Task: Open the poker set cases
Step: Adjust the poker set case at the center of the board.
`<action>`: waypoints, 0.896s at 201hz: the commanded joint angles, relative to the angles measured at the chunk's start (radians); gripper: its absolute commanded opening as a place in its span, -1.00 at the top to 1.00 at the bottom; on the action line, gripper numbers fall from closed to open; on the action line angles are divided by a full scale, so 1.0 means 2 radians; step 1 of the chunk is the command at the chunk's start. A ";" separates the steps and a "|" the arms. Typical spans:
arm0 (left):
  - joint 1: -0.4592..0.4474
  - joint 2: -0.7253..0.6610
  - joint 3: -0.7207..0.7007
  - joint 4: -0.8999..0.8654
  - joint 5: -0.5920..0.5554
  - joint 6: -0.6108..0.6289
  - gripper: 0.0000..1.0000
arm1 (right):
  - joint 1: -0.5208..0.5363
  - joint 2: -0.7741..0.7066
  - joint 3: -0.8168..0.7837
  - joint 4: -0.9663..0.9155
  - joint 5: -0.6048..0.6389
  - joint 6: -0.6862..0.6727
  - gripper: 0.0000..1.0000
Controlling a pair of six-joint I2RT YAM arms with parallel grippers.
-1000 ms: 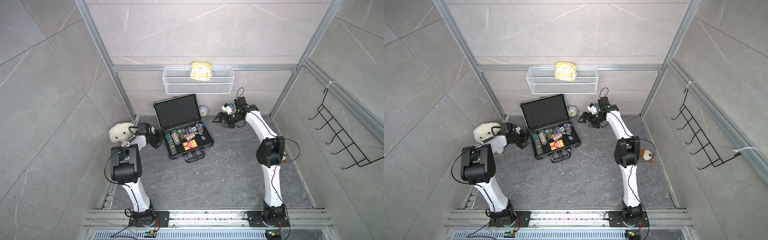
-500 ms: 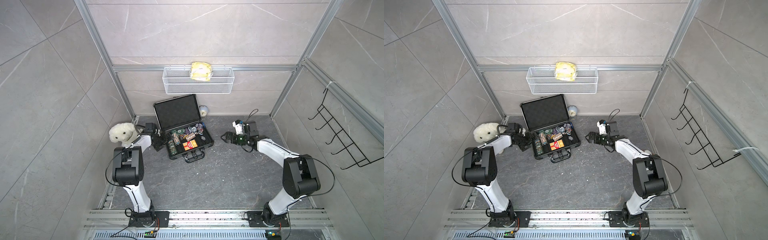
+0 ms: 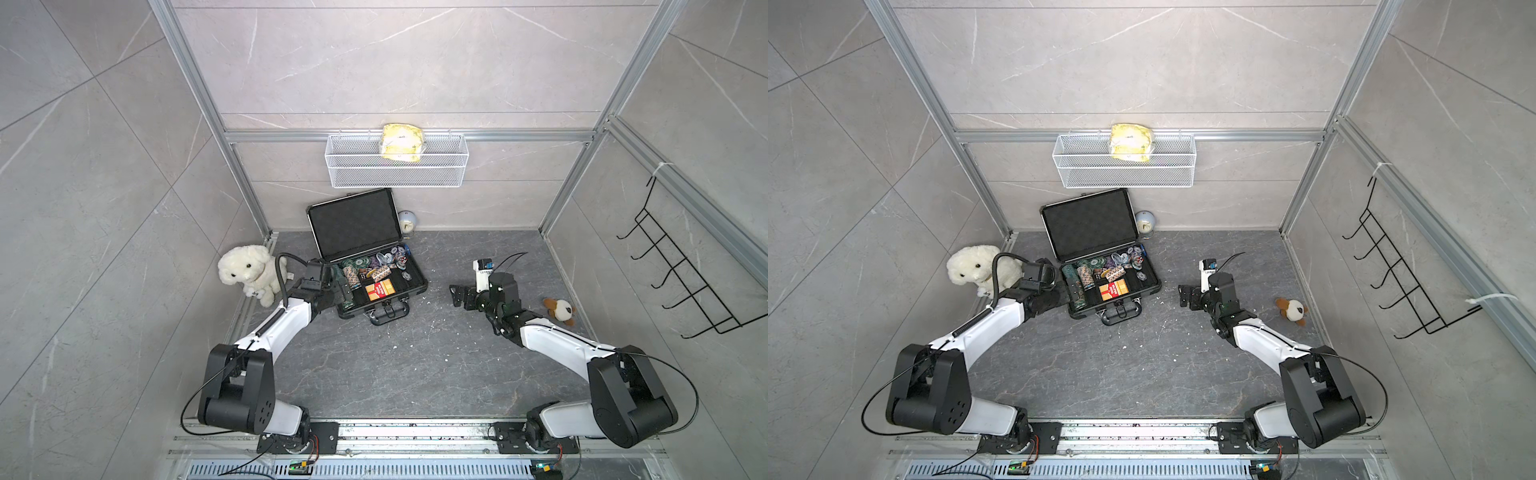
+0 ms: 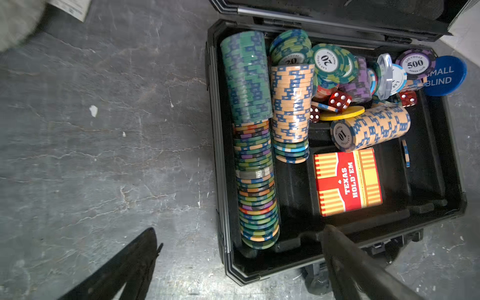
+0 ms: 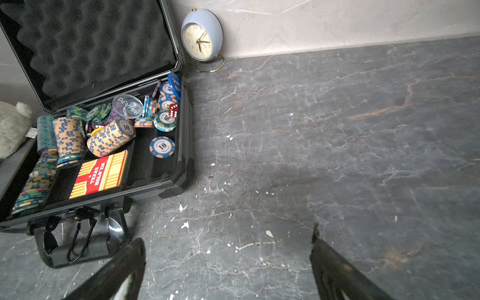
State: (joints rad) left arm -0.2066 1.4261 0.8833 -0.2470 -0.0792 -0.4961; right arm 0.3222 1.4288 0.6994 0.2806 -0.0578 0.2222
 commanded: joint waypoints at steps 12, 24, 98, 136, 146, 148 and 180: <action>0.004 0.008 -0.010 0.066 0.038 0.026 -0.96 | -0.001 0.082 0.075 -0.028 -0.071 0.043 -1.00; 0.005 0.017 -0.007 0.071 0.044 0.029 -0.91 | -0.001 0.118 0.099 -0.011 -0.106 0.071 -1.00; 0.103 0.092 0.022 0.149 0.191 -0.026 -0.89 | 0.027 0.312 0.279 0.011 -0.193 0.152 -0.91; 0.108 0.158 0.066 0.147 0.240 -0.027 -0.90 | 0.054 0.348 0.313 -0.005 -0.195 0.147 -0.91; 0.111 0.169 0.070 0.147 0.249 -0.028 -0.90 | 0.060 0.349 0.310 -0.005 -0.193 0.145 -0.91; 0.112 0.172 0.071 0.148 0.252 -0.028 -0.91 | 0.062 0.349 0.309 -0.004 -0.193 0.144 -0.91; 0.114 0.195 0.085 0.153 0.280 -0.025 -0.91 | 0.081 0.334 0.282 0.012 -0.193 0.145 -0.91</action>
State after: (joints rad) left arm 0.0120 1.7905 1.0080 0.0242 0.3855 -0.5426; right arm 0.4221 2.1059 1.2987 0.2970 -0.3866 0.4984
